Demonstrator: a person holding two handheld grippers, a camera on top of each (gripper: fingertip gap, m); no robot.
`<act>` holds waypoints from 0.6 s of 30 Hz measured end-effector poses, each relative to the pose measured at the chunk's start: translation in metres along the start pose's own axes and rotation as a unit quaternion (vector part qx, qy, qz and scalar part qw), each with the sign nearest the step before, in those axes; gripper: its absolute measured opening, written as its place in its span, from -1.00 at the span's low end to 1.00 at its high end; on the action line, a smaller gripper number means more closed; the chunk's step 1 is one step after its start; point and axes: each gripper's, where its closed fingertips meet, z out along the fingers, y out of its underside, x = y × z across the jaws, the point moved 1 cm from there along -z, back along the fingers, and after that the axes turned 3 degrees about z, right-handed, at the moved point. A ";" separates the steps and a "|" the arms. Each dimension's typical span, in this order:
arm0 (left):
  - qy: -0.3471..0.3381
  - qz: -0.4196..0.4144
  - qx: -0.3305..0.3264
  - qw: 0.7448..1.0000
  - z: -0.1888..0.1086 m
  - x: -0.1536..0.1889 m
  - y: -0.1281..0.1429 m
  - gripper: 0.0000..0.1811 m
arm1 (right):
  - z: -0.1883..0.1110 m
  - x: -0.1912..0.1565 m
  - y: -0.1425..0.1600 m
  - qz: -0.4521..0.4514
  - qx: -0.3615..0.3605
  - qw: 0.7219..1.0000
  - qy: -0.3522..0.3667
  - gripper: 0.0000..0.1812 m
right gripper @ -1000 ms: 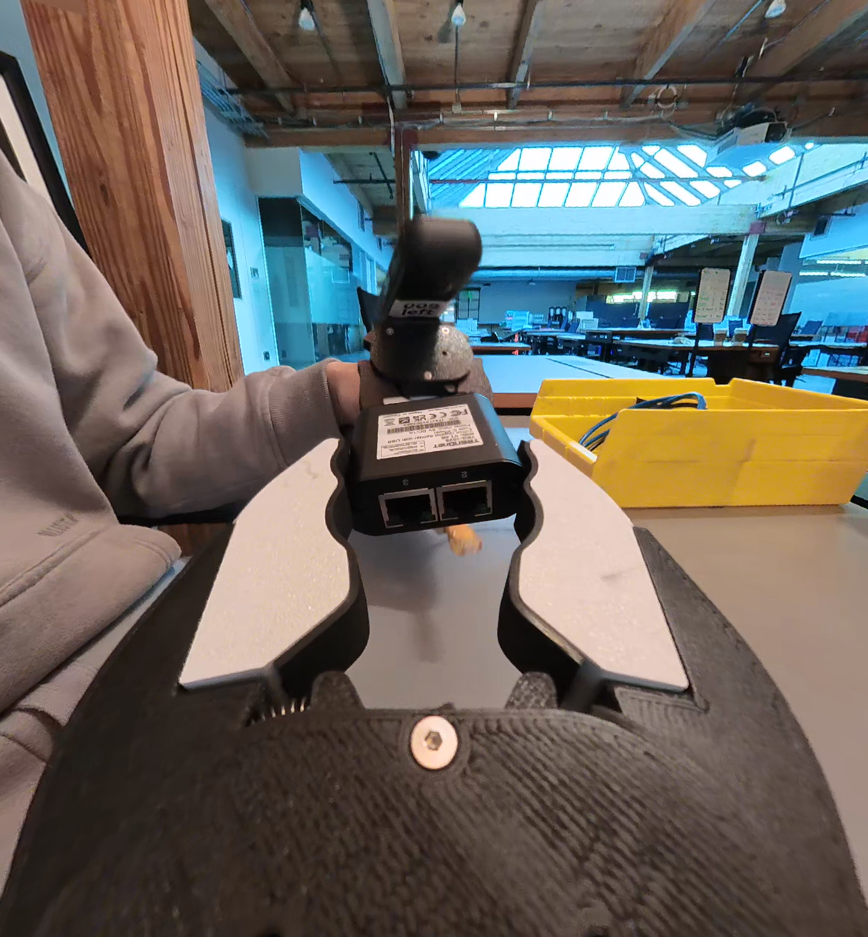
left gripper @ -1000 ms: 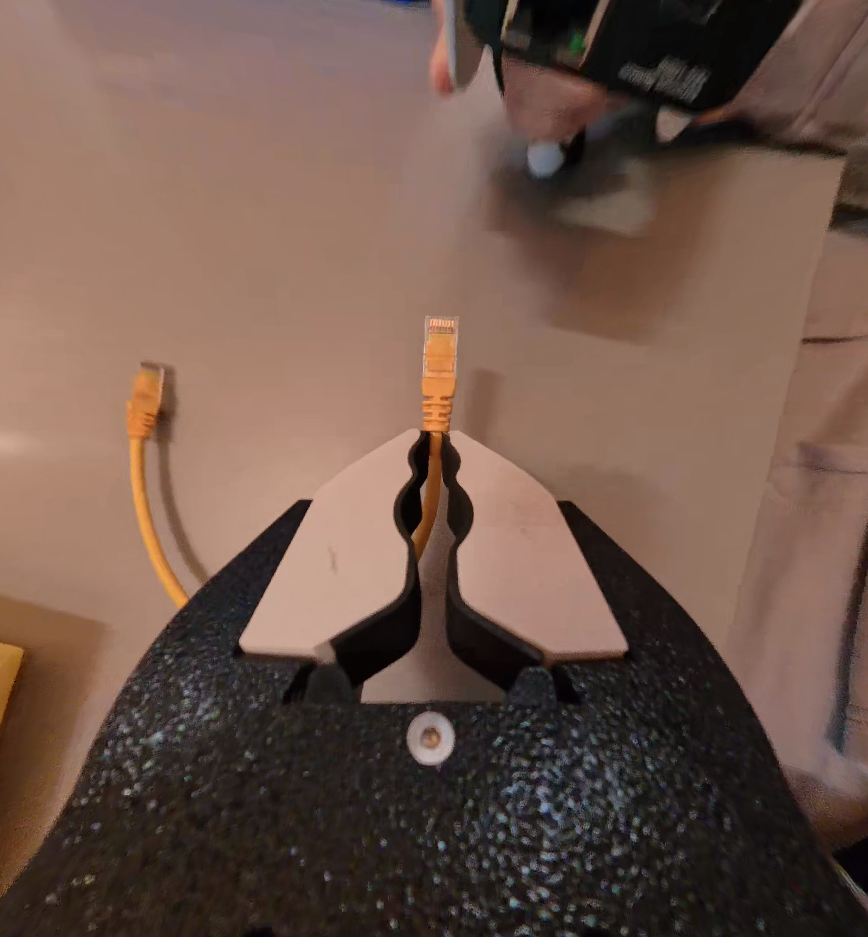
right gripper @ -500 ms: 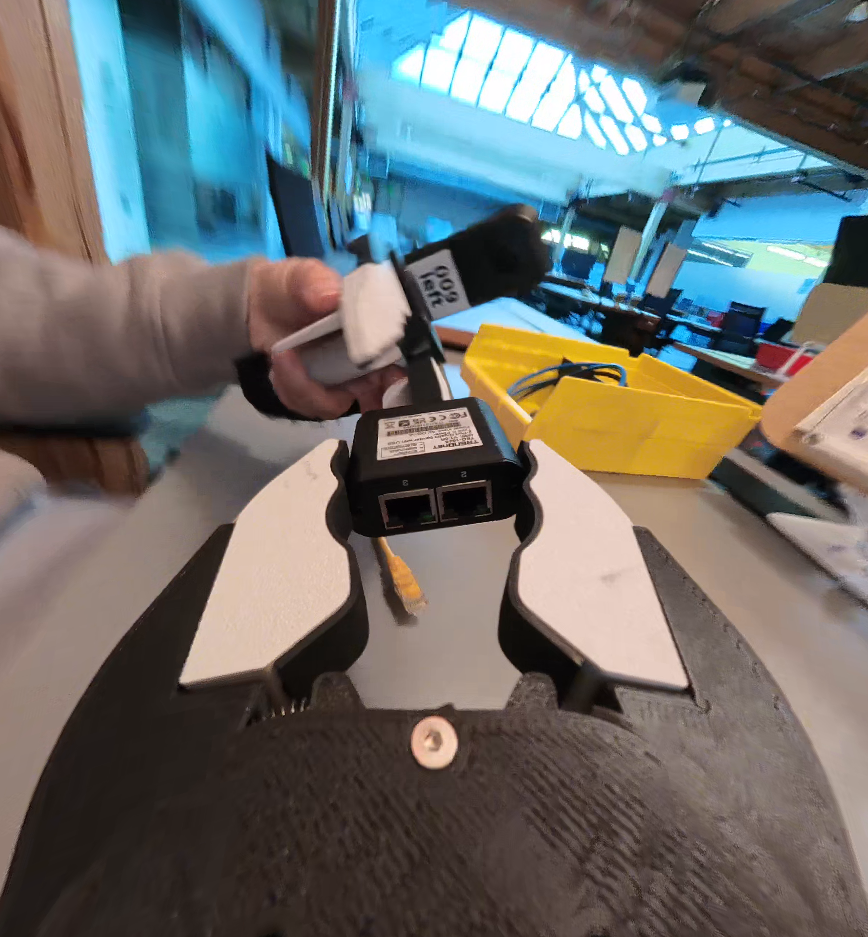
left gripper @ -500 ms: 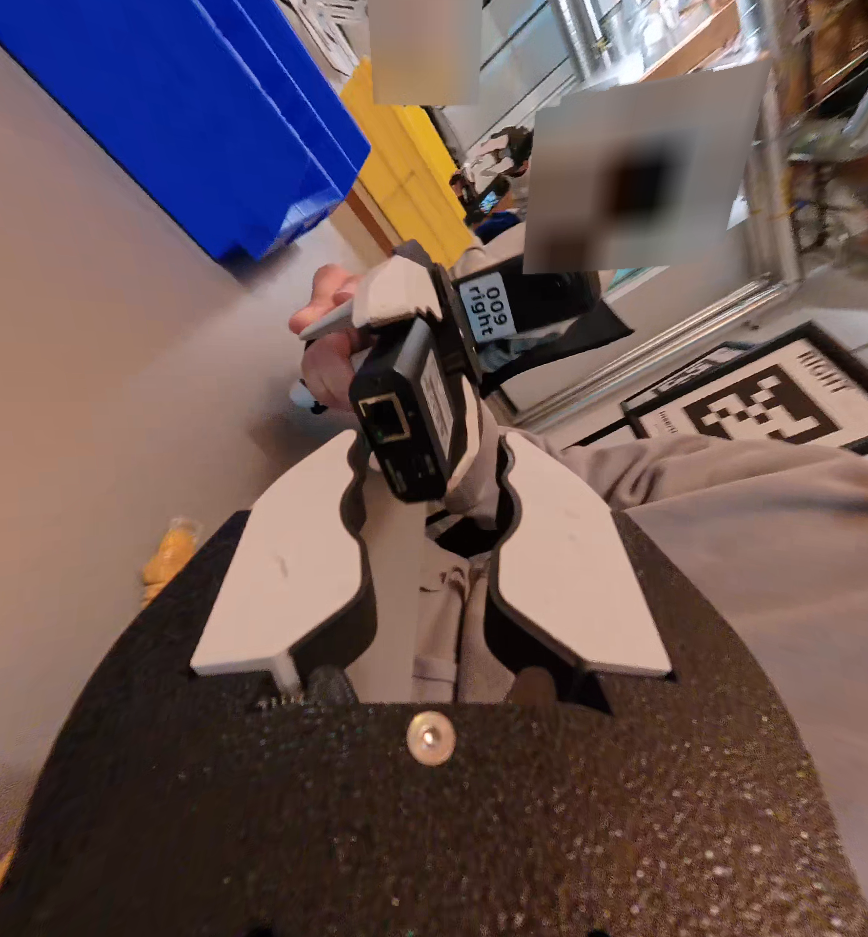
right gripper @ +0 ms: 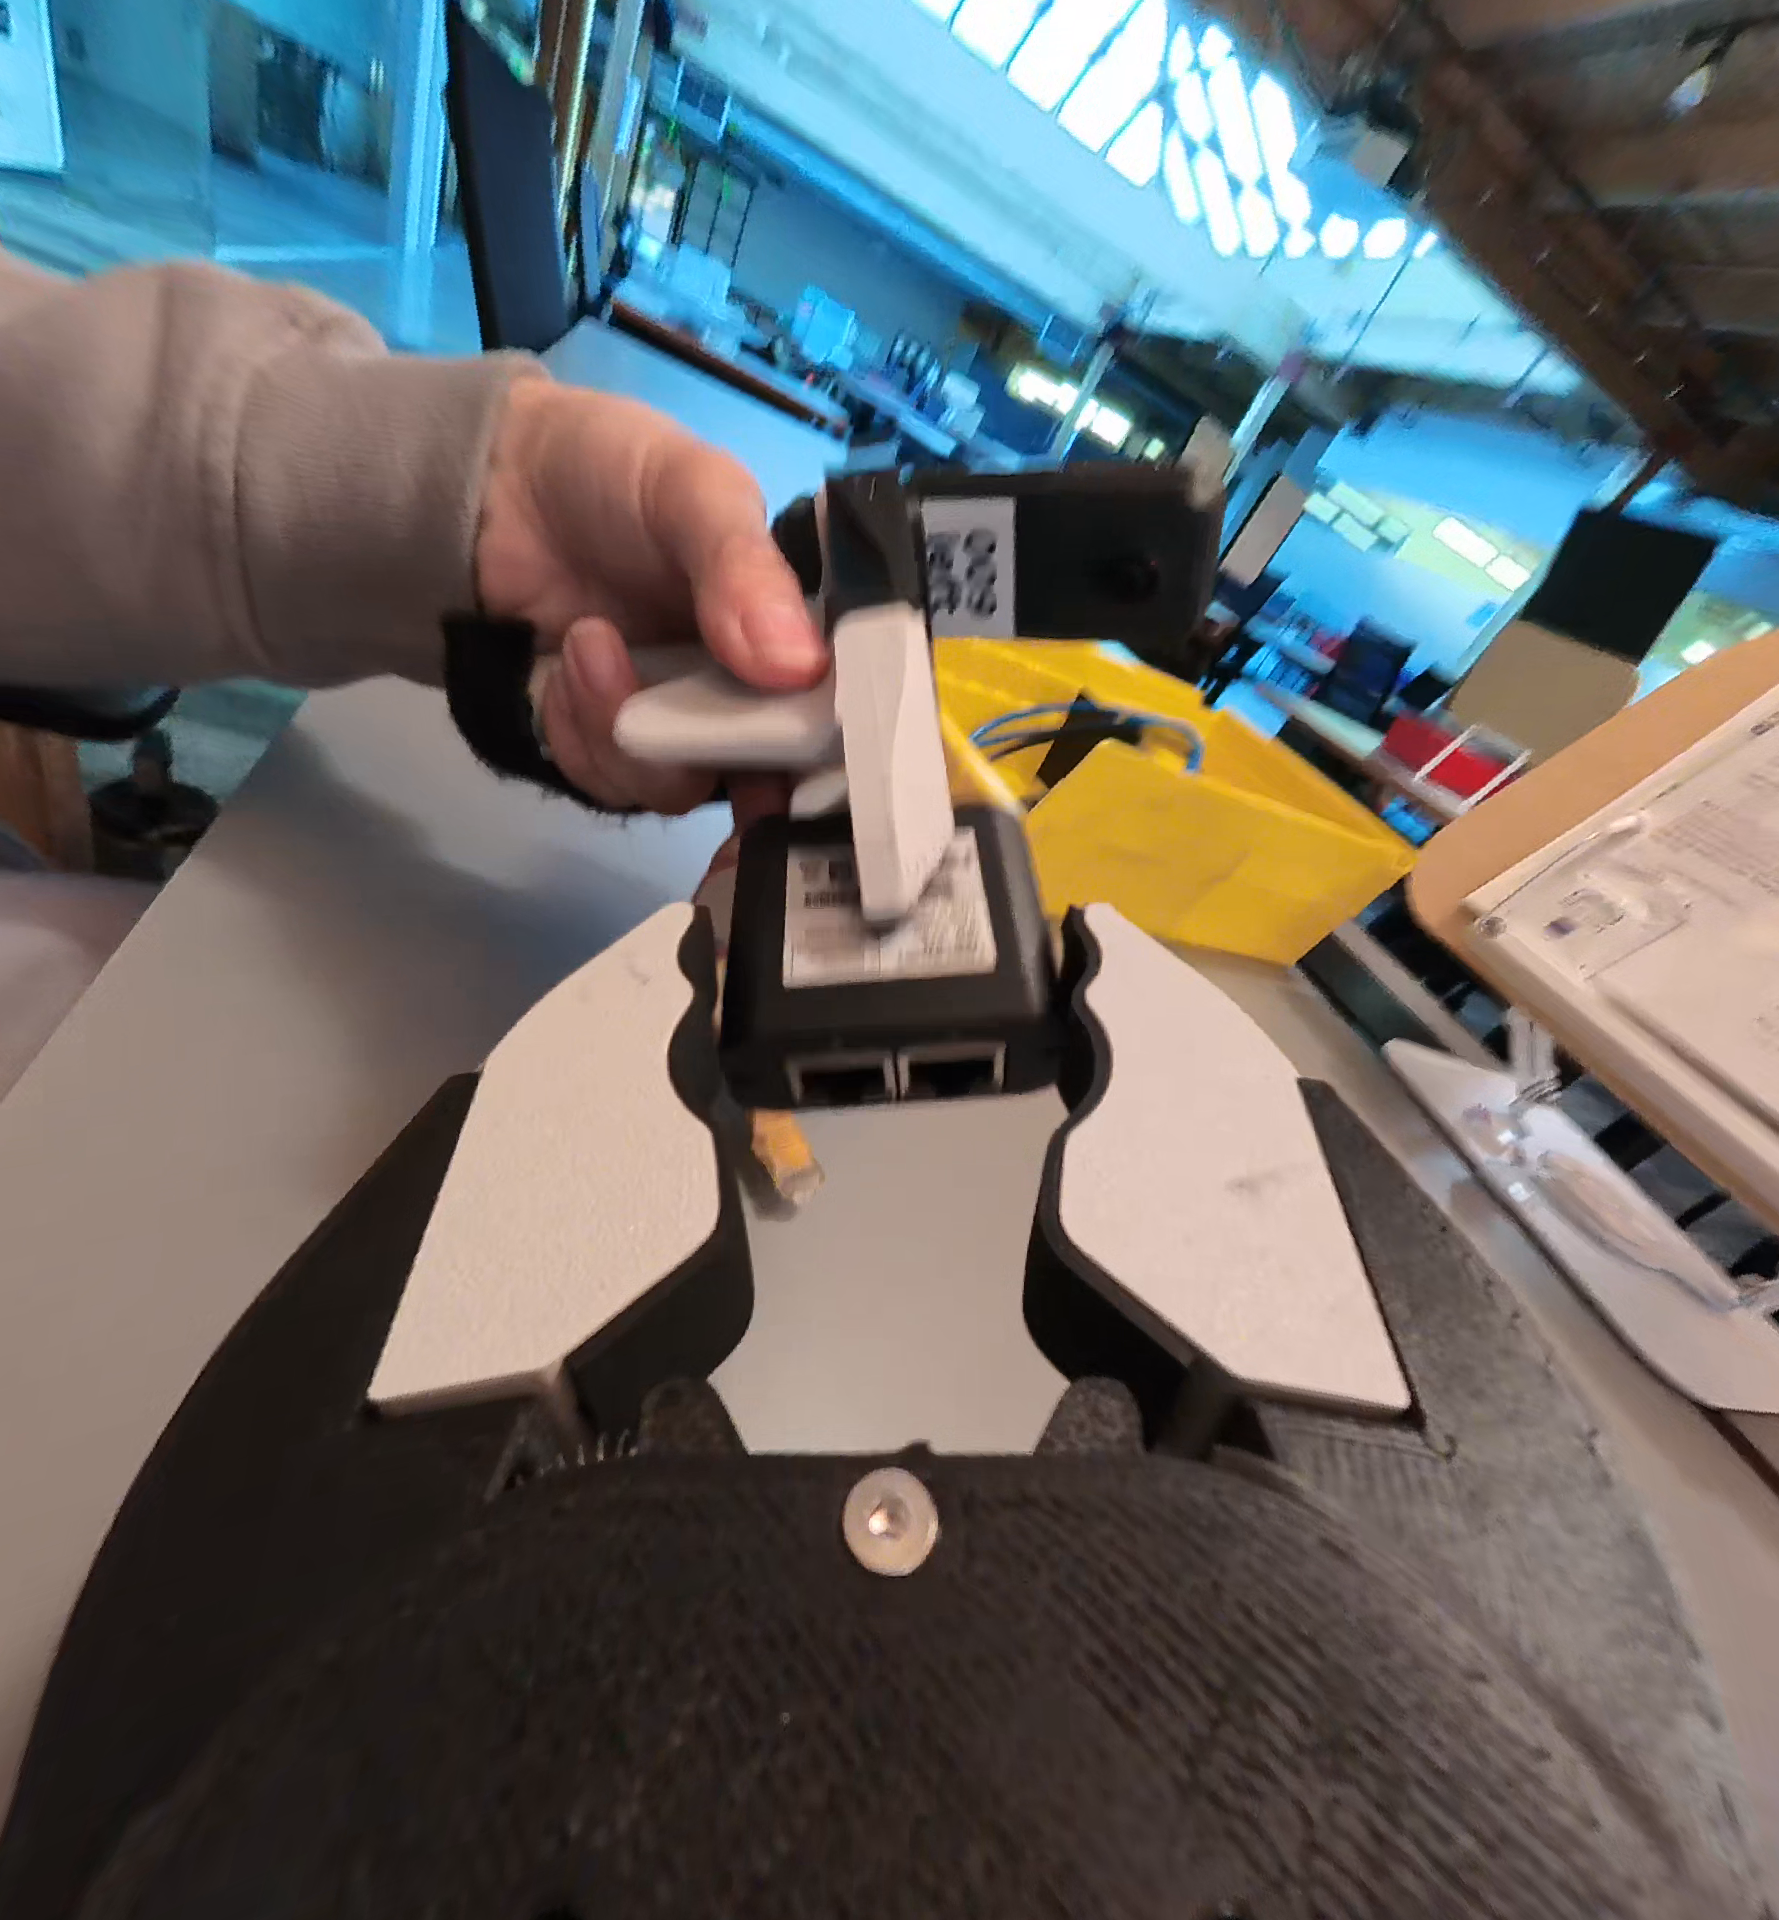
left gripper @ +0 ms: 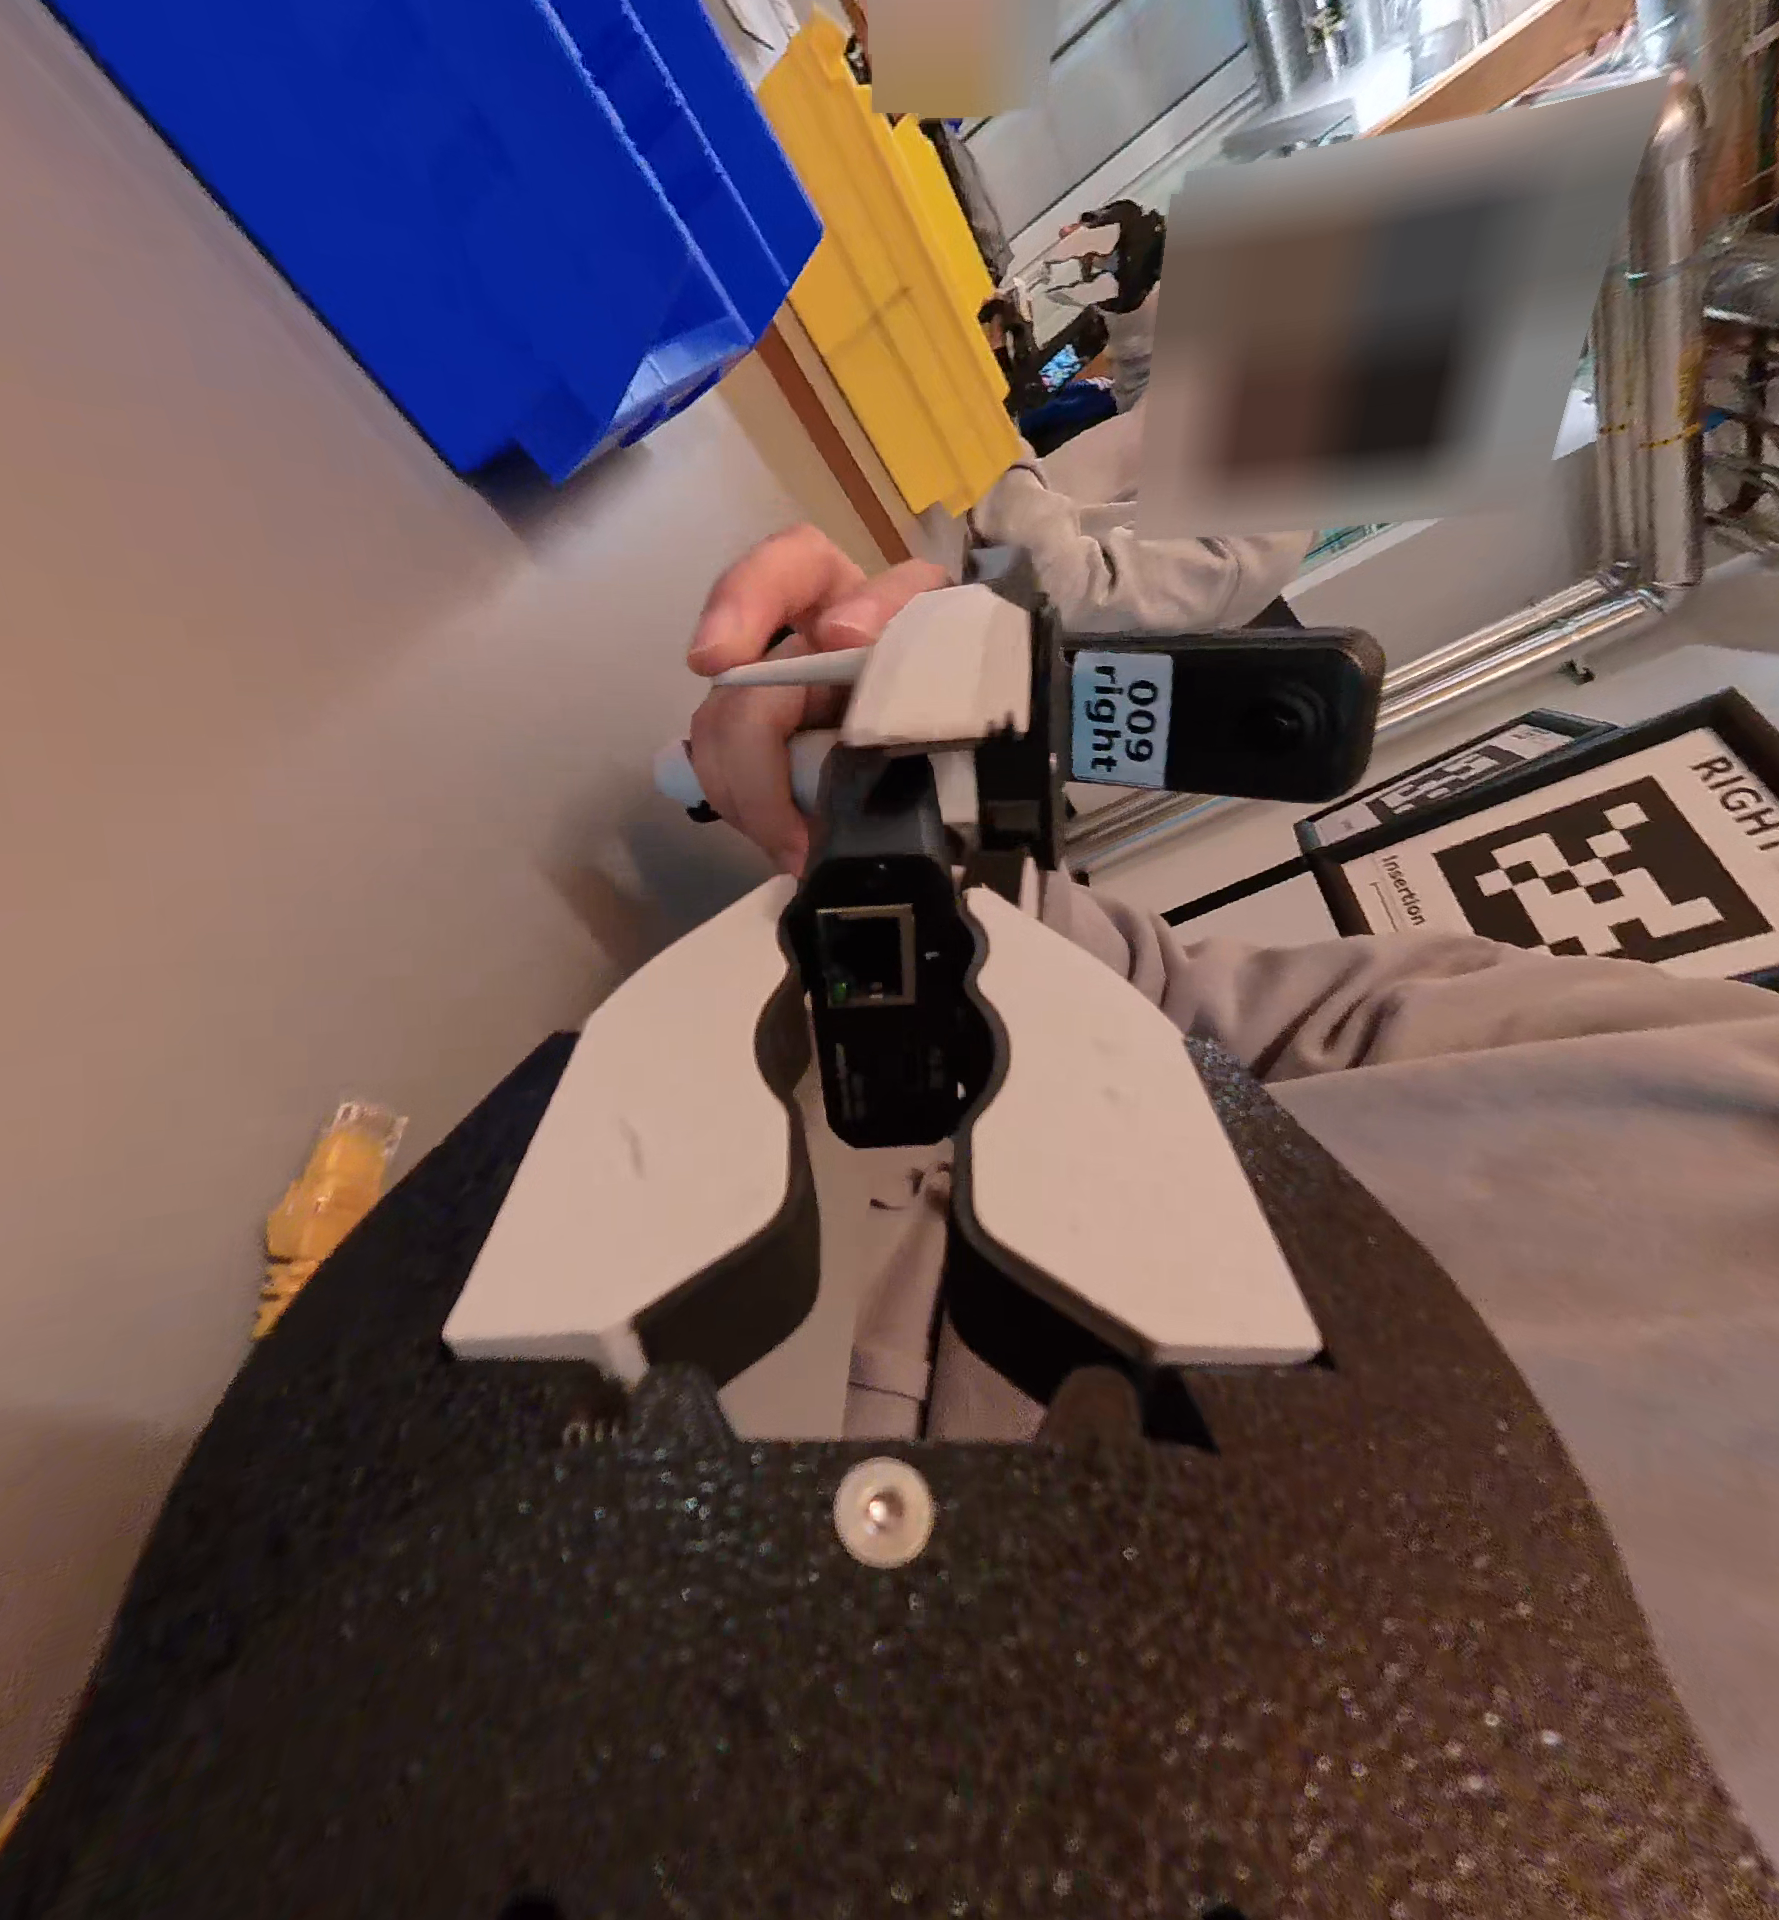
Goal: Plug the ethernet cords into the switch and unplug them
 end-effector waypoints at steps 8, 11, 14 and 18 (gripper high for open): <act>-0.006 -0.003 0.004 1.000 -0.003 -0.002 -0.001 -0.75 | 0.000 0.005 0.003 -0.007 -0.009 1.000 0.017 -0.27; 0.007 0.002 0.006 1.000 -0.006 0.006 -0.003 -0.75 | 0.001 0.004 0.014 -0.022 -0.040 0.999 0.011 -0.31; 0.001 0.009 0.001 1.000 -0.006 0.006 -0.002 -0.74 | 0.002 0.003 0.013 -0.017 -0.032 0.999 0.012 -0.32; -0.007 0.007 -0.002 1.000 -0.006 0.002 -0.001 -0.74 | 0.004 0.002 0.009 -0.011 -0.010 1.000 0.014 -0.30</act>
